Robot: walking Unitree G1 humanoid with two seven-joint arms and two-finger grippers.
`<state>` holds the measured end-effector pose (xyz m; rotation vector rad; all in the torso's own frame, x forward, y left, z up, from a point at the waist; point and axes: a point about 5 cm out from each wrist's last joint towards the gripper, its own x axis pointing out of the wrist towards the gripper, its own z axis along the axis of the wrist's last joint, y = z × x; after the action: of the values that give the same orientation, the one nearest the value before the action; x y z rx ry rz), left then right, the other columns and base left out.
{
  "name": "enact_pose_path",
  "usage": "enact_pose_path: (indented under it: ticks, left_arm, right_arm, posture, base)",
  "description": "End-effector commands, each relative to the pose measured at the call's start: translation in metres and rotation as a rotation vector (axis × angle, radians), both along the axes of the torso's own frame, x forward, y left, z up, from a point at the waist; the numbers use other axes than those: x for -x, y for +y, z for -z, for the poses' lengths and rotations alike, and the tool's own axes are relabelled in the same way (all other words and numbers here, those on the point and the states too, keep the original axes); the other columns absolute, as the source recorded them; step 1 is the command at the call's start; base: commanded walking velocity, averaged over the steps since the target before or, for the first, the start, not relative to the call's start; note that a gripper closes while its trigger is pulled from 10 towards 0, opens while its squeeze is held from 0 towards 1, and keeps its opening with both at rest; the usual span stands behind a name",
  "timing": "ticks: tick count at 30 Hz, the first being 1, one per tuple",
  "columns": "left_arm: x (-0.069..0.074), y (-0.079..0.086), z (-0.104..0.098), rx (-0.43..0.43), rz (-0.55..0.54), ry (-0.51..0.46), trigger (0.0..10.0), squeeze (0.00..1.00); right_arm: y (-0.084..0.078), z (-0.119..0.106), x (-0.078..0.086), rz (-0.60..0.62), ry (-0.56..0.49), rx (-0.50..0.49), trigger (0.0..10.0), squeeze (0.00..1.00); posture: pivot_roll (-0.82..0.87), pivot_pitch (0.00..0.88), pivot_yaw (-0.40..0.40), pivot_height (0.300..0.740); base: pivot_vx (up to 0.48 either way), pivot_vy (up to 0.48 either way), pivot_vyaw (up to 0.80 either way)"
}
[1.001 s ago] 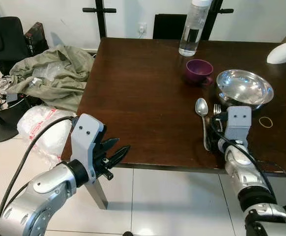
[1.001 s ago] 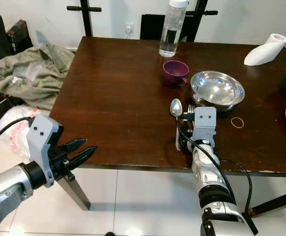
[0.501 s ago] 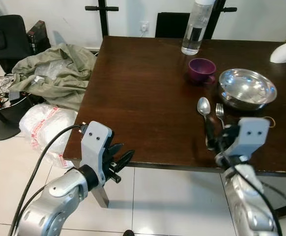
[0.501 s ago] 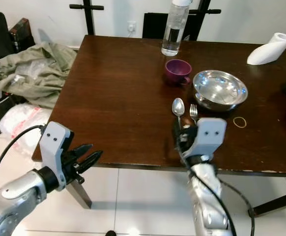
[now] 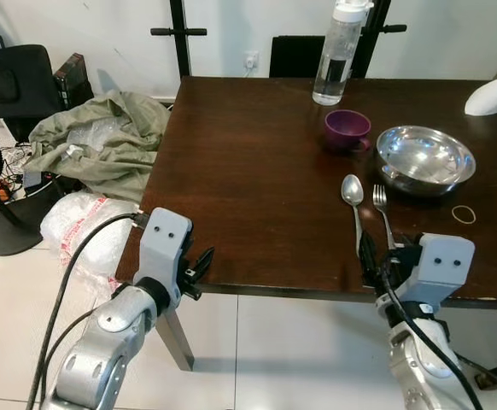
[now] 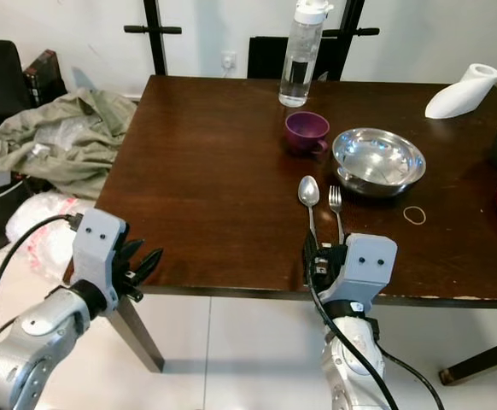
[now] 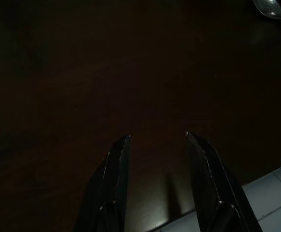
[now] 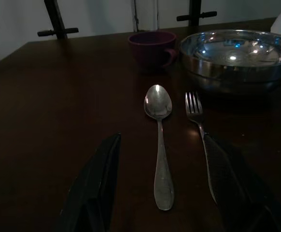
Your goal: Setting the table
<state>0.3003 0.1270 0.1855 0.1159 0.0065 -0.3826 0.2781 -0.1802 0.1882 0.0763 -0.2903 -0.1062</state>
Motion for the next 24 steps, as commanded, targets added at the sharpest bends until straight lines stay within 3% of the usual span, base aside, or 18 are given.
enact_pose_path:
  ticks: [1, 9, 24]
  left_arm:
    - [-0.0009, -0.0008, 0.0086, 0.003, -0.023, 0.019, 10.0, 0.0]
    - [-0.0045, -0.0019, 0.0115, 0.015, -0.036, 0.026, 10.0, 0.0]
    - [-0.0071, -0.0036, 0.0161, 0.022, -0.055, 0.025, 10.0, 0.0]
  right_arm:
    - [0.0051, 0.0073, 0.0023, -0.01, 0.039, -0.023, 10.0, 0.0]
    - [0.0063, 0.0097, -0.0005, -0.013, 0.059, -0.074, 10.0, 0.0]
    - [0.0092, 0.0133, -0.0014, -0.025, 0.082, -0.078, 10.0, 0.0]
  posture:
    - [0.01, 0.137, 0.105, 0.74]
    - [0.0, 0.131, 0.107, 0.74]
    - [0.0, 0.128, 0.108, 0.74]
  base:
    - [0.0, 0.0, 0.0]
    - [0.0, 0.0, 0.0]
    - [0.0, 0.0, 0.0]
